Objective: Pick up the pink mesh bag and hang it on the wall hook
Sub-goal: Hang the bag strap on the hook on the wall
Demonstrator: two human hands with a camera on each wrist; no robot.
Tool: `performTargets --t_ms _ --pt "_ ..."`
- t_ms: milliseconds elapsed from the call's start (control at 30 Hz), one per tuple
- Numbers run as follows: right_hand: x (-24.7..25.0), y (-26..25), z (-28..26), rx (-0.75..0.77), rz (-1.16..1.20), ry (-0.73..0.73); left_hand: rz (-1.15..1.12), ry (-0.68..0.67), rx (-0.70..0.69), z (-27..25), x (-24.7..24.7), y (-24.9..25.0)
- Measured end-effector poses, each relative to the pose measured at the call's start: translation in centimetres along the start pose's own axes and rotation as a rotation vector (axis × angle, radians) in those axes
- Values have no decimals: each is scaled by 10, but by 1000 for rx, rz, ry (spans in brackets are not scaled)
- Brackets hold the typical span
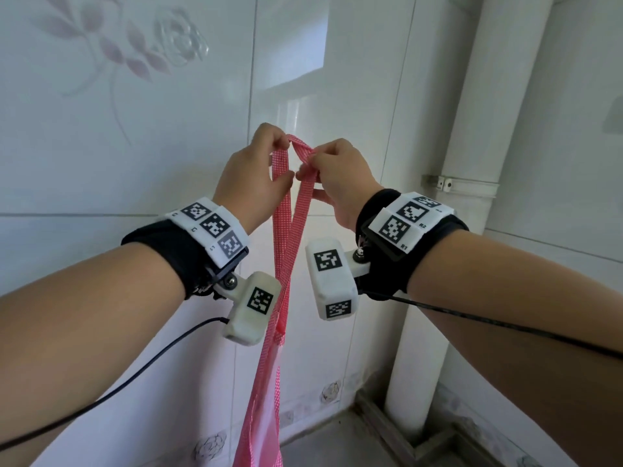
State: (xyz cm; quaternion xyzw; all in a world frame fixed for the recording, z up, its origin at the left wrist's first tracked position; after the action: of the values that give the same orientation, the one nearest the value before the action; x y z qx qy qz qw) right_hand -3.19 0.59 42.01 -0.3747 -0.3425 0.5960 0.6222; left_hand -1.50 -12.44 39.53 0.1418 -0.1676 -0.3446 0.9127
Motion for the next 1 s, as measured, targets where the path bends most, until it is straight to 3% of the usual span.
performTargets --t_ms 200,400,600,700,867,1000 --pt "16 12 26 42 -74 114 122 -39 -75 23 -20 -1" --pt "33 32 63 79 -174 180 270 -200 -210 43 -43 -4" --pt "34 60 98 78 -211 292 362 -372 -226 51 -76 -16" --pt "33 73 109 81 -250 329 383 -366 -232 52 -88 -23" --pt "30 87 118 79 -298 343 436 -390 -322 43 -102 -22" --pt "27 115 102 27 -273 256 458 -444 -366 23 -100 -31"
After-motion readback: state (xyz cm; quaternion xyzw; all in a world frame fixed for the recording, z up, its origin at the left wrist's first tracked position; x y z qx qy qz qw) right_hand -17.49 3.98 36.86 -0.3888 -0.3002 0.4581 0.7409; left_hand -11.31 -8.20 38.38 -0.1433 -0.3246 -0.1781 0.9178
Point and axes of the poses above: each hand's wrist, its own z-axis towards the middle knuckle, its own x-axis out of the back of the hand, y = z × x, the point moved 2 cm from there along z, towards the middle knuckle, and after that the axes turned 7 degrees about y, right-handed, at the moved point
